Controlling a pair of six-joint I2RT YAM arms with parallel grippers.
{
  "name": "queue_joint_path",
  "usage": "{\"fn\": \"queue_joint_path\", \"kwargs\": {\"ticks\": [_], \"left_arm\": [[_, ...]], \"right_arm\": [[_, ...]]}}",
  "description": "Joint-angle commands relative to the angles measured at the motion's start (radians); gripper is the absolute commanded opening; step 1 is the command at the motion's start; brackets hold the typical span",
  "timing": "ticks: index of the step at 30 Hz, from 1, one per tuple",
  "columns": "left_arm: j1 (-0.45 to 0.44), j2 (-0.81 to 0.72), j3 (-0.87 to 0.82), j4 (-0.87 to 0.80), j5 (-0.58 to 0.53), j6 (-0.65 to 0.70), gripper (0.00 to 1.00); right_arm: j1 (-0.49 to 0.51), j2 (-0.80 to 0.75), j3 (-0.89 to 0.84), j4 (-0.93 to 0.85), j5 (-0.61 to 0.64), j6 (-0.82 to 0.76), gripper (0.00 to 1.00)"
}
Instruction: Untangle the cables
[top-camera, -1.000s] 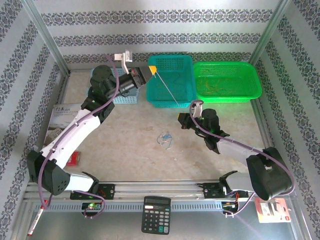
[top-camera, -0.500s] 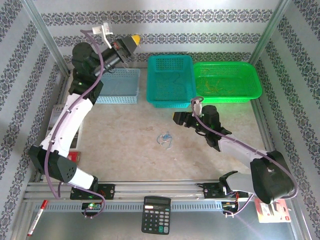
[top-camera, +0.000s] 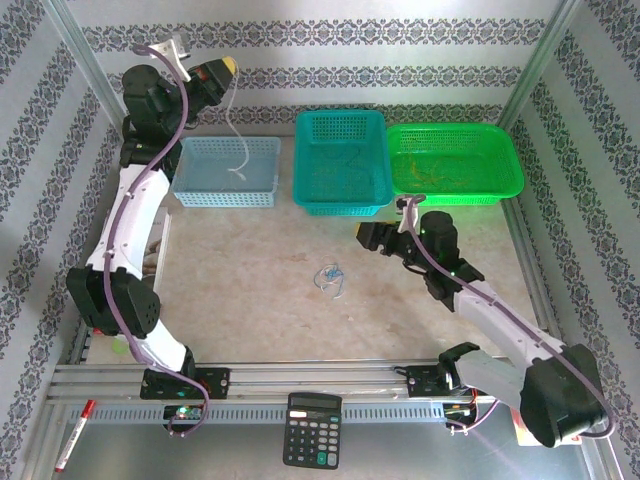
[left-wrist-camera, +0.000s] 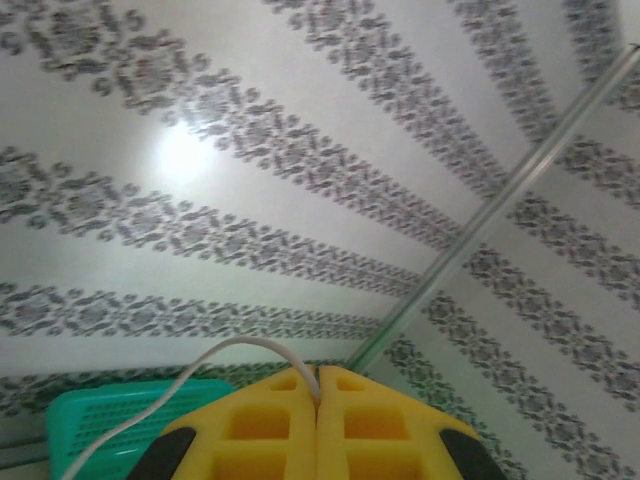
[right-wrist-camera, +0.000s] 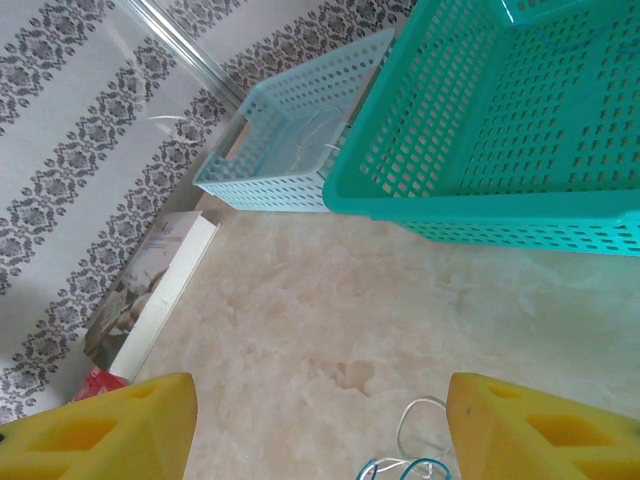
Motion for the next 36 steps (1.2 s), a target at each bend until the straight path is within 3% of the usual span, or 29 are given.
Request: {"fn": "queue_joint_path", "kwargs": {"ticks": [1,13,23,28,33,36], "left_arm": [[0.023,0.007,0.008,0.012,-0.003,0.037,0.00],[0.061,0.087,-0.052,0.035,0.000,0.050,0.00],[0.107,0.178,-0.287,0.055,-0.024,0.120,0.00],[0.112,0.220,-0.327,0.012,-0.041,0.141,0.00],[0.112,0.234,-0.328,-0.056,-0.056,0.153,0.09],[0.111,0.226,-0.342,-0.107,-0.084,0.173,0.28]], "right_arm": [[-0.014,-0.059,-0.002,-0.054,-0.018,-0.007,0.67],[-0.036,-0.178,-0.046,-0.140,-0.003,-0.001,0.67],[-0.035,-0.181,-0.052,-0.145,-0.020,0.008,0.67],[-0.035,-0.181,-0.055,-0.144,-0.026,0.012,0.67],[-0.030,-0.174,-0.058,-0.141,-0.019,0.014,0.67],[-0.022,-0.161,-0.057,-0.128,-0.017,0.016,0.67]]}}
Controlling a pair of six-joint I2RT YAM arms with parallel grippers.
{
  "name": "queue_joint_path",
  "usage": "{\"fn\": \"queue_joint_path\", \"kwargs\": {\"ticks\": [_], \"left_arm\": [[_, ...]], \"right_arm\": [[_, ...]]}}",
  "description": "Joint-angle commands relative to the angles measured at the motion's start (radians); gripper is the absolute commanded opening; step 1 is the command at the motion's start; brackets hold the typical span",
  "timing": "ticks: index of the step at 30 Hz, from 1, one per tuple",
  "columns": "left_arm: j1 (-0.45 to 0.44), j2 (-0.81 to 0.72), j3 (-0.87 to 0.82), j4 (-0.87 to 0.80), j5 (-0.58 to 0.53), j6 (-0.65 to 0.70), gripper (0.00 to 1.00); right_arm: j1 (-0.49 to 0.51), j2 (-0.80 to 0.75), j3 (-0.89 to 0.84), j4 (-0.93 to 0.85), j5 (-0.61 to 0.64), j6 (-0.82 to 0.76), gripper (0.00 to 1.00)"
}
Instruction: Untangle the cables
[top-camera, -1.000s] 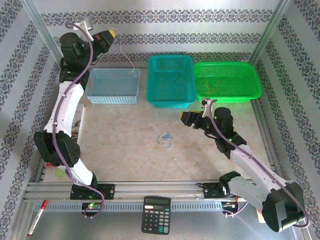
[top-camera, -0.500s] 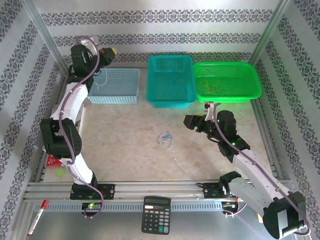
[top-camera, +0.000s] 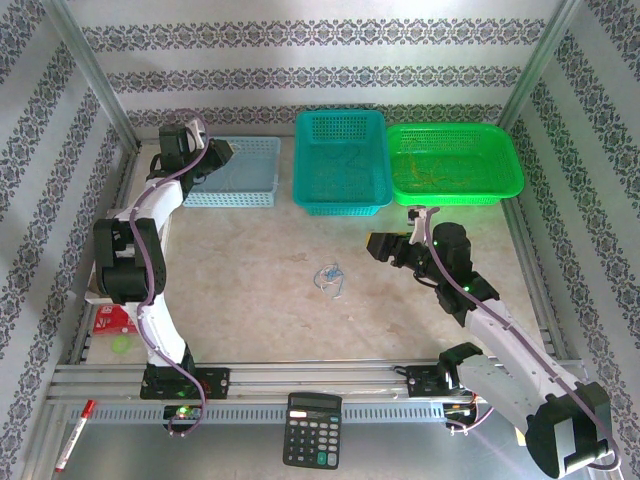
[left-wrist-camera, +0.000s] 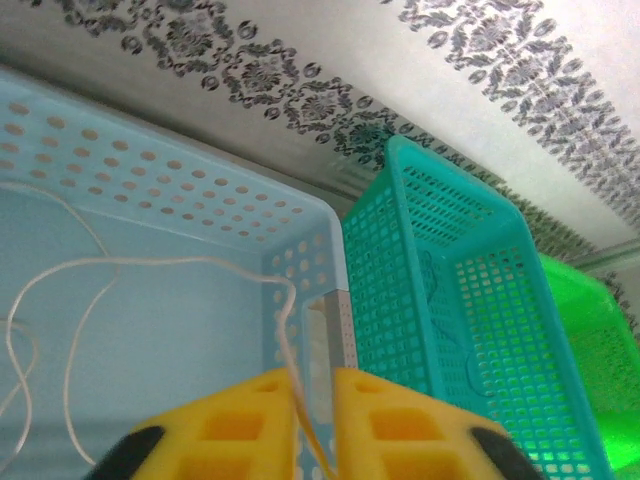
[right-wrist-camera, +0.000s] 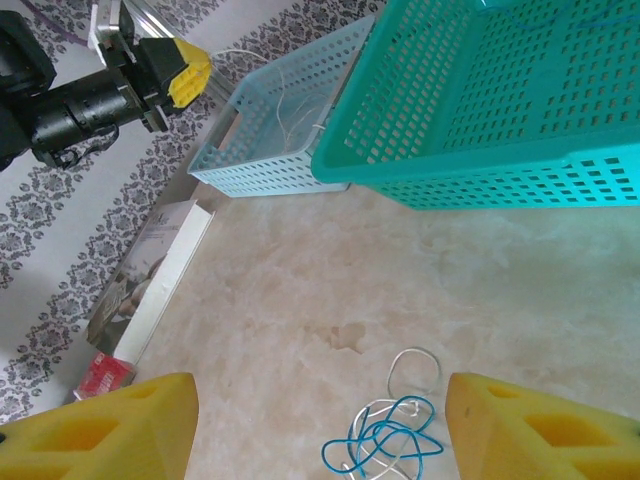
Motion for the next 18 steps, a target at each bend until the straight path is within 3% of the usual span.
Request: {"fn": "queue_joint_path", "kwargs": {"ticks": [1,5,11,18], "left_arm": [[0.005,-0.019,-0.007,-0.078,-0.039,0.048,0.35],[0.006,-0.052,-0.018,-0.142,-0.080,0.091,0.67],[0.007,-0.110,-0.011,-0.207,-0.119,0.130,0.99],[0.005,-0.207,-0.026,-0.208,-0.081,0.096,1.00]], "right_arm": [[0.009,0.010,-0.006,0.023,-0.010,0.011,0.67],[0.036,0.036,0.010,0.026,0.002,0.003,0.67],[0.079,0.073,0.037,0.022,0.028,-0.009,0.67],[0.137,0.144,0.048,-0.027,0.071,-0.033,0.66]]}}
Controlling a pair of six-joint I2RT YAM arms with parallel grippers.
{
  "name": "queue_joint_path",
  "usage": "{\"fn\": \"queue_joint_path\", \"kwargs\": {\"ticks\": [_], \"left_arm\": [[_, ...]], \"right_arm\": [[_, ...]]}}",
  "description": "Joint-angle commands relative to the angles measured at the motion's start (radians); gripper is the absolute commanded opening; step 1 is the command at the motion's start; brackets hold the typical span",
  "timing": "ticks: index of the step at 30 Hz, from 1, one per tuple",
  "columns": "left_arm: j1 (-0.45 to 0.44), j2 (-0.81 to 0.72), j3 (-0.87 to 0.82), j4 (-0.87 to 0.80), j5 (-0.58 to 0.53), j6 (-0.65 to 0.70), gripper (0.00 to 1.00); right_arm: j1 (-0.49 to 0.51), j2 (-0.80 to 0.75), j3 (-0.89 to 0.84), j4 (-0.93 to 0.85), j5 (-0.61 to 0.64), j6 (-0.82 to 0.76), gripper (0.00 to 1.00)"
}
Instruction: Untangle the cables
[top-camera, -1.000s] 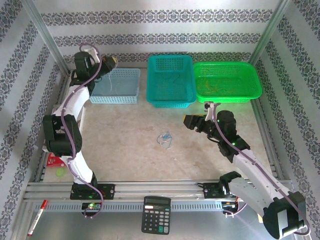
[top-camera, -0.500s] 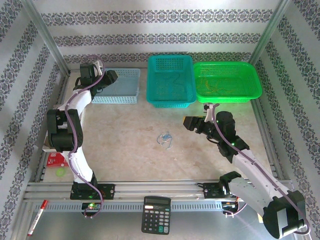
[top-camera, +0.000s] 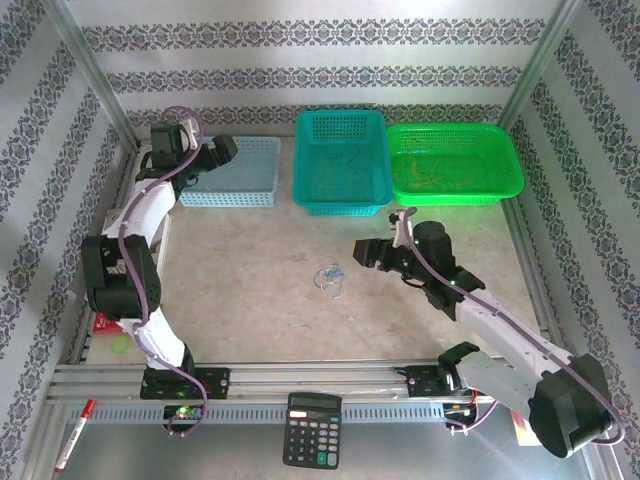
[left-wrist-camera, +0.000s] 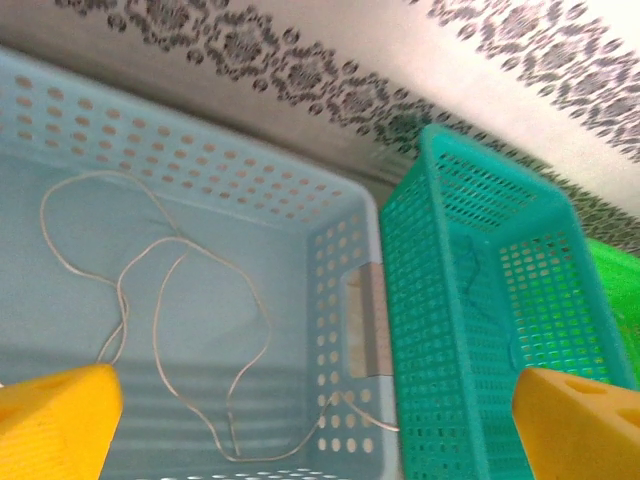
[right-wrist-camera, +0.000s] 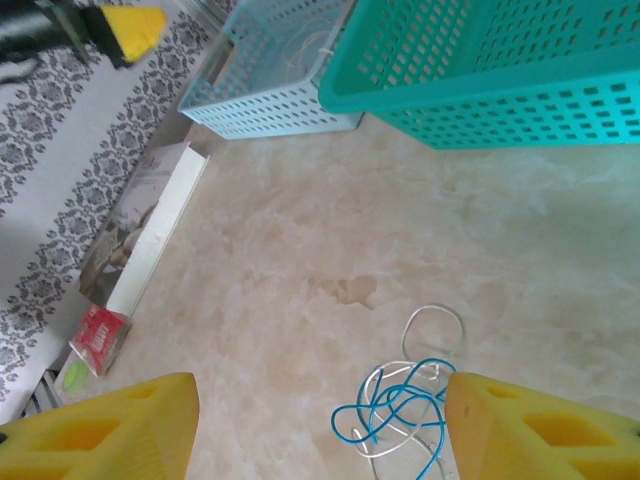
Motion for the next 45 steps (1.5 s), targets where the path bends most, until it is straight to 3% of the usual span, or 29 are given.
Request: {"fn": "queue_joint_path", "kwargs": {"ticks": [1,7,13,21,27,30,34,37,41,45], "left_arm": [[0.004,-0.077,-0.024,-0.020,0.026,-0.008,1.00],[-0.011,-0.204,-0.156,0.008,0.085,-0.081,1.00],[-0.088,-0.379,-0.413,0.096,0.110,-0.179,1.00],[-0.313,-0.578,-0.739,0.234,-0.004,-0.312,1.00],[-0.362,-0.620,-0.787,0.245,-0.050,-0.327,1.00],[-0.367,-0.616,-0.771,0.237,-0.052,-0.319,1.00],[-0.379,-0.604,-0.755,0.230,-0.063,-0.306,1.00],[-0.395,-0.604,-0.753,0.212,-0.090,-0.291,1.00],[-0.408,-0.598,-0.765,0.230,-0.092,-0.306,1.00],[-0.425,-0.561,-0.773,0.307,-0.011,-0.329,1.00]], "right_arm": [[0.030,0.036,0.026,-0.032,0.045,-0.029,0.66],[0.083,0.143,0.010,-0.050,0.081,-0.036,0.65],[0.134,0.250,-0.017,-0.001,0.096,0.002,0.63],[0.185,0.387,0.023,0.052,0.090,0.018,0.62],[0.195,0.472,0.036,0.086,0.073,0.027,0.60],[0.193,0.504,0.038,0.118,0.060,0.034,0.51],[0.186,0.496,0.056,0.131,0.045,0.035,0.18],[0.171,0.459,0.076,0.115,0.021,0.032,0.03],[0.151,0.384,0.098,0.076,0.004,0.017,0.00],[0.124,0.321,0.109,0.063,-0.026,0.018,0.00]]}}
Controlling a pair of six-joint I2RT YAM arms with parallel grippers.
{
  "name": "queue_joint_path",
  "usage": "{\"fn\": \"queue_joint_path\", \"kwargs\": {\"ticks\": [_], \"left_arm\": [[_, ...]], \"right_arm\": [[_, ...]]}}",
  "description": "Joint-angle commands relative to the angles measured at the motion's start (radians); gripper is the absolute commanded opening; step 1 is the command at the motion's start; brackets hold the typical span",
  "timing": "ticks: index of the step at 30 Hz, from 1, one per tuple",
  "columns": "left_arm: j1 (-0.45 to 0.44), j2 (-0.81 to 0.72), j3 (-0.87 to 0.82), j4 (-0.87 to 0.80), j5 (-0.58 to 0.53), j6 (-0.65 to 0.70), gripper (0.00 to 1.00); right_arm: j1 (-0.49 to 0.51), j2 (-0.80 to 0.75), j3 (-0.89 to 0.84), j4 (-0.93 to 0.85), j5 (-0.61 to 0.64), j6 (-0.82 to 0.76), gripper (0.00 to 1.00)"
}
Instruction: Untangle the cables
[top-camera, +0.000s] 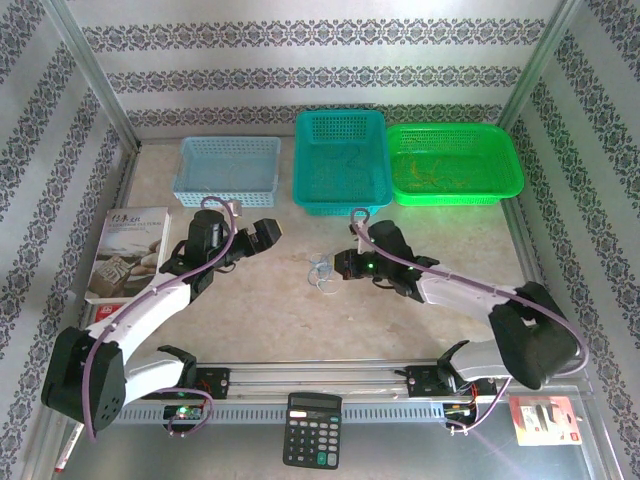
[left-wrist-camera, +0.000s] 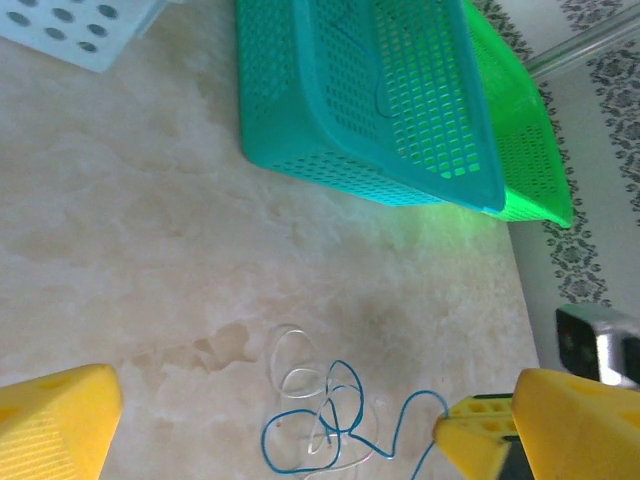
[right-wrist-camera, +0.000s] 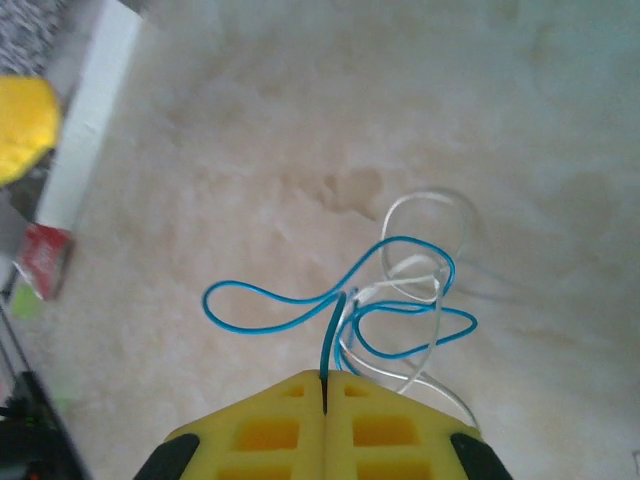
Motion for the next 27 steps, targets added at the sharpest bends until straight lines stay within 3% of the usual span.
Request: {"fn": "queue_joint_path", "kwargs": {"ticks": [1,10,18,27], "left_arm": [[-0.031,0.040,0.016,0.088,0.071,-0.014,1.00],[-0.166,0.138,0.053,0.185,0.092,-0.020,1.00],[-0.210,0.107,0.000,0.299,0.086,-0.027,0.90],[-0.212,0.005,-0.051,0.381,0.178,0.027,0.75]], "right_arm": [[-0.023,-0.050,0.032,-0.020,-0.044,-0.010,0.00],[-0.041,-0.104,0.058,-0.024,-0.067,0.006,0.00],[-0.071,-0.136,0.080,-0.004,-0.116,0.072,0.00],[-0.116,-0.176,0.099,0.038,-0.183,0.159,0.00]]}}
